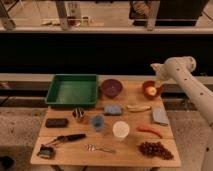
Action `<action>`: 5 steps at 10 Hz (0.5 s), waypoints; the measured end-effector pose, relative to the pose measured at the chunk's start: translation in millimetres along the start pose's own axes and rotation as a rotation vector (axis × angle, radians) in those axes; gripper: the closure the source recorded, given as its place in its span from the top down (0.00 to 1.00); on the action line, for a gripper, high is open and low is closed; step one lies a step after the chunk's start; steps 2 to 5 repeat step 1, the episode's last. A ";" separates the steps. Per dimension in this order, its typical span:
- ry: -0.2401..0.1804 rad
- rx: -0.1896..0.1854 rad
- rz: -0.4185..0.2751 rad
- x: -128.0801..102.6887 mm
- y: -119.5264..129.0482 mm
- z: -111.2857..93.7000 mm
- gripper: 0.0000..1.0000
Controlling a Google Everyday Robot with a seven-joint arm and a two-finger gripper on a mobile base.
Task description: Place apple in red bowl
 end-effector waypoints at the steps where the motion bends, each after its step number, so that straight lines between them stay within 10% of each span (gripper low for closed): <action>1: 0.006 0.005 0.002 -0.5 -0.8 -0.4 0.80; 5: 0.006 0.005 0.002 -0.5 -0.8 -0.4 0.80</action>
